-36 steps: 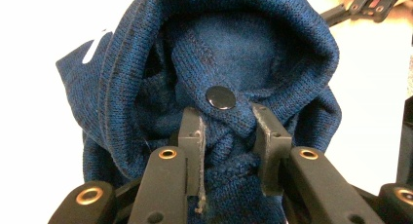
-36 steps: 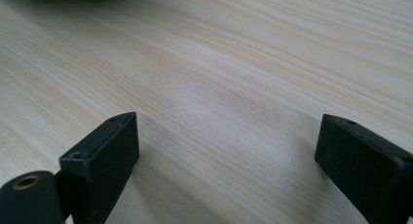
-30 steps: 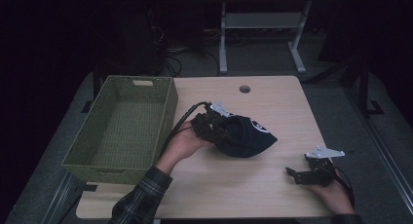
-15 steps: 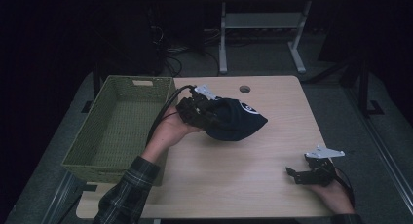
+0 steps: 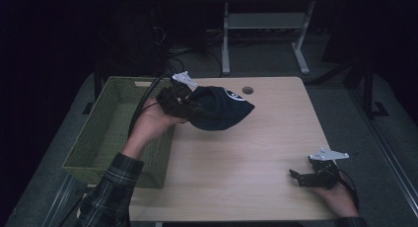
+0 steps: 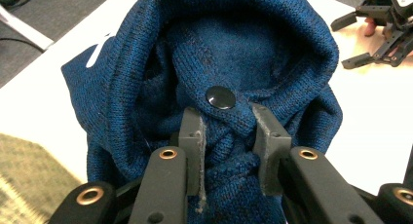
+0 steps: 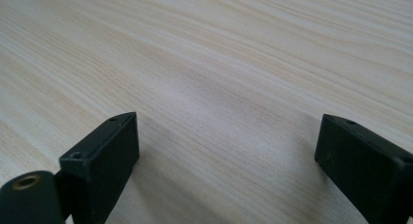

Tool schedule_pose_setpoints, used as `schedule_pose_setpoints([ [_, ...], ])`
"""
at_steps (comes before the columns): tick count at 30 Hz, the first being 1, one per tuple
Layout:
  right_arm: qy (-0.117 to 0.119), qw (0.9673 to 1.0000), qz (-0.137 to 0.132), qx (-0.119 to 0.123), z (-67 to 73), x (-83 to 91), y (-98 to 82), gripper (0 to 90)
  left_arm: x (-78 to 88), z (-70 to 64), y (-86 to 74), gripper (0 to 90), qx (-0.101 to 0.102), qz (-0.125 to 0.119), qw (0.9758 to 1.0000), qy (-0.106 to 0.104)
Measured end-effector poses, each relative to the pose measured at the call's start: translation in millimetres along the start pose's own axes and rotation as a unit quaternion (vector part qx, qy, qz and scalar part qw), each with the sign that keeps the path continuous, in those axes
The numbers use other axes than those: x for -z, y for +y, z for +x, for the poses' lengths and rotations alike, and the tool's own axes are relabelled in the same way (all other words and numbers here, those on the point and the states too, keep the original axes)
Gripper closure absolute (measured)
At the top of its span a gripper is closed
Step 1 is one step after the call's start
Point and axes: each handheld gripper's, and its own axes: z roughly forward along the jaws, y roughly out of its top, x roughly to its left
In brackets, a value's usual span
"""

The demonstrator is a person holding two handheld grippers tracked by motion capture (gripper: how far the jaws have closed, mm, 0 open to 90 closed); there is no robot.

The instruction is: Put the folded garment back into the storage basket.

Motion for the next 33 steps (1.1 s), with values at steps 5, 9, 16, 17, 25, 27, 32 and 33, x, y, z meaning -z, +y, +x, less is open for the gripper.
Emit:
schedule_pose_setpoints([
  [5,0.000,1.0000,0.000,0.000,0.0,0.0,0.0,8.6,14.6,7.9,-4.3,69.5,0.009,-0.005,0.9999,0.012],
  [9,0.000,1.0000,0.000,0.000,0.0,0.0,0.0,8.6,25.8,14.0,-8.6,69.5,0.014,-0.004,0.9996,0.025],
  [16,0.000,1.0000,0.000,0.001,-0.1,0.0,0.0,8.6,43.8,23.3,-18.6,69.5,0.027,-0.012,0.9985,0.047],
  [17,0.000,1.0000,0.000,0.001,-0.1,-0.1,-0.1,8.6,46.2,24.3,-20.2,69.5,0.031,-0.013,0.9982,0.050],
  [25,0.000,1.0000,0.000,0.000,0.0,0.0,0.0,8.6,65.0,36.4,-35.8,69.5,0.048,-0.017,0.9961,0.072],
  [27,0.000,1.0000,0.000,0.000,0.0,0.0,0.0,8.6,69.6,39.5,-40.6,69.5,0.053,-0.015,0.9951,0.081],
  [32,0.000,1.0000,0.000,0.001,-0.1,0.0,0.0,8.6,82.3,48.4,-54.2,69.5,0.067,-0.016,0.9928,0.098],
  [33,0.000,1.0000,0.000,0.001,0.0,0.0,0.0,8.6,84.8,50.1,-56.7,69.5,0.069,-0.016,0.9923,0.102],
])
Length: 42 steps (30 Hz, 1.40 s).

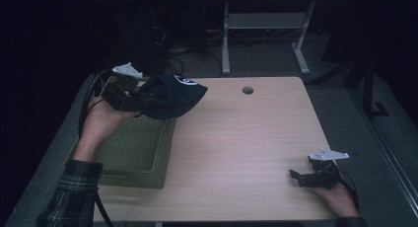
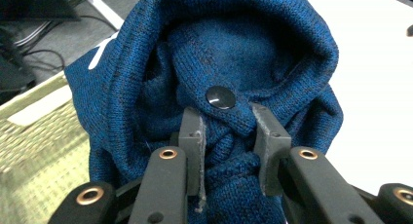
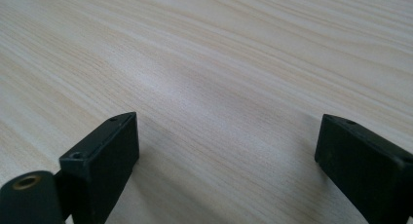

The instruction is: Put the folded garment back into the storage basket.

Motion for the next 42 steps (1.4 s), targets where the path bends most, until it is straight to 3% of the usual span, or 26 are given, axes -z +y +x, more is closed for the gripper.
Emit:
schedule_pose_setpoints([
  [10,0.000,1.0000,0.000,0.000,0.0,0.0,0.0,8.5,15.8,20.5,-20.4,69.5,0.028,0.002,0.9991,0.033],
  [20,0.000,1.0000,0.000,0.000,0.0,0.0,0.0,8.6,14.7,32.2,-39.5,69.5,0.043,0.017,0.9971,0.060],
  [26,0.000,1.0000,0.000,0.000,0.1,0.0,0.0,8.6,6.6,38.8,-53.3,69.5,0.056,0.029,0.9948,0.080],
  [34,0.000,1.0000,0.001,0.000,0.0,0.0,0.0,8.6,-12.0,48.6,-76.8,69.5,0.075,0.054,0.9921,0.086],
  [42,0.000,1.0000,0.001,0.000,0.1,0.0,0.1,8.6,-25.4,60.5,-98.1,69.5,0.099,0.061,0.9894,0.088],
])
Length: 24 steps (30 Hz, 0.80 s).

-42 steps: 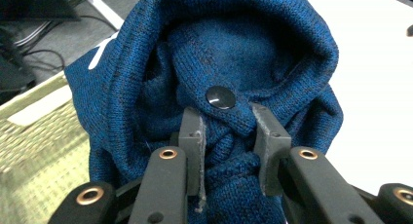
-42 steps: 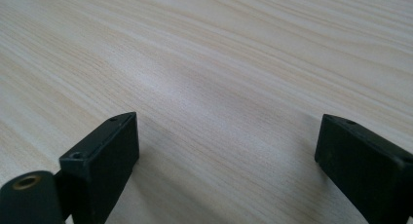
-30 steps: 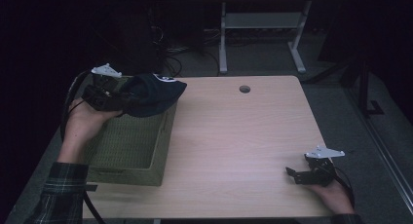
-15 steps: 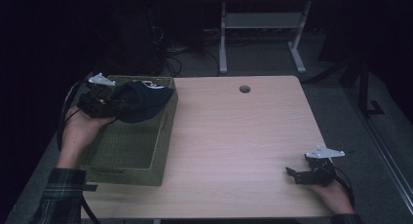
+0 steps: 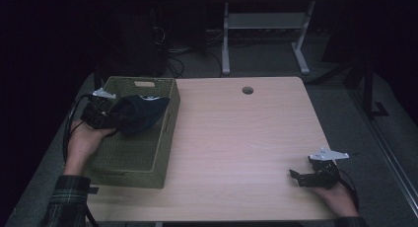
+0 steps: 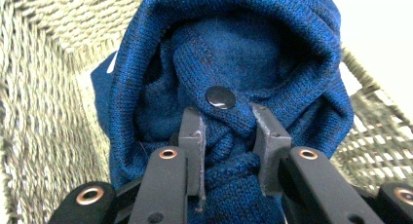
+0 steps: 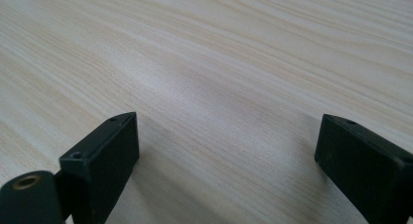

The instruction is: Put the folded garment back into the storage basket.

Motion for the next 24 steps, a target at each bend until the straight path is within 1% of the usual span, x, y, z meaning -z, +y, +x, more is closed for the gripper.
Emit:
schedule_pose_setpoints([
  [2,0.000,1.0000,0.000,0.000,0.0,0.0,0.0,8.6,-4.2,2.0,-3.8,69.5,0.005,0.003,1.0000,0.002],
  [5,0.000,1.0000,0.000,0.000,0.0,0.0,0.0,8.6,-12.3,3.9,-9.2,69.5,0.003,0.013,0.9999,0.009],
  [8,0.000,1.0000,0.000,0.000,0.0,0.0,0.0,8.6,-21.9,5.0,-14.7,69.5,0.008,0.020,0.9997,0.009],
  [11,0.000,1.0000,0.000,0.000,0.0,0.0,0.0,8.6,-31.7,5.8,-20.6,69.5,0.014,0.025,0.9996,0.002],
  [14,0.000,1.0000,0.000,0.000,0.0,0.0,0.0,8.6,-39.1,5.6,-24.5,69.4,0.013,0.035,0.9993,0.000],
  [15,0.000,1.0000,0.000,0.000,0.0,0.0,0.0,8.6,-41.7,5.4,-26.1,69.4,0.016,0.038,0.9992,-0.005],
  [18,0.000,1.0000,0.000,0.000,0.0,0.0,0.0,8.6,-47.5,4.3,-29.2,69.1,0.010,0.047,0.9988,-0.011],
  [22,0.000,1.0000,0.000,0.000,0.0,0.0,0.0,8.6,-57.5,2.1,-34.2,68.5,0.007,0.066,0.9974,-0.028],
  [24,0.000,1.0000,0.000,0.000,0.0,0.0,0.0,8.6,-59.6,1.6,-36.0,68.2,0.008,0.068,0.9971,-0.031],
])
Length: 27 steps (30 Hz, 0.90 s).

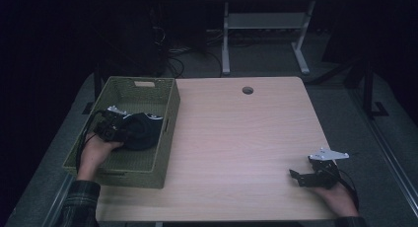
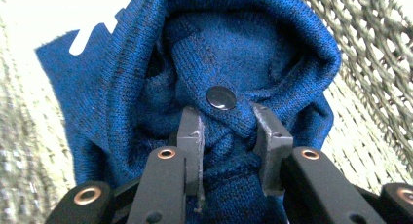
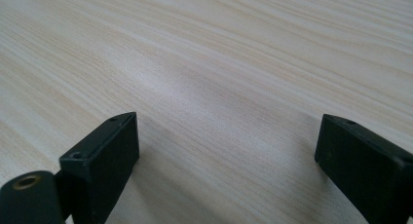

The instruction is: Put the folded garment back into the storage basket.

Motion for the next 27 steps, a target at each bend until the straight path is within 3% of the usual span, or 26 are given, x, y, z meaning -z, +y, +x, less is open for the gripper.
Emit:
schedule_pose_setpoints([
  [6,0.000,1.0000,0.000,0.000,0.0,0.0,0.0,8.6,-1.0,2.4,-5.2,64.1,0.007,0.001,0.9999,-0.015],
  [12,0.000,1.0000,0.000,0.000,0.1,0.0,0.0,8.6,3.0,5.5,-6.2,44.7,0.017,-0.016,0.9995,-0.021],
  [19,0.000,1.0000,0.000,0.000,0.0,0.0,0.0,8.6,21.6,4.9,-4.0,28.9,0.026,-0.061,0.9977,-0.010],
  [27,0.000,1.0000,0.000,0.000,0.0,0.0,0.0,8.6,42.7,-9.0,12.1,20.5,0.025,-0.100,0.9943,-0.027],
])
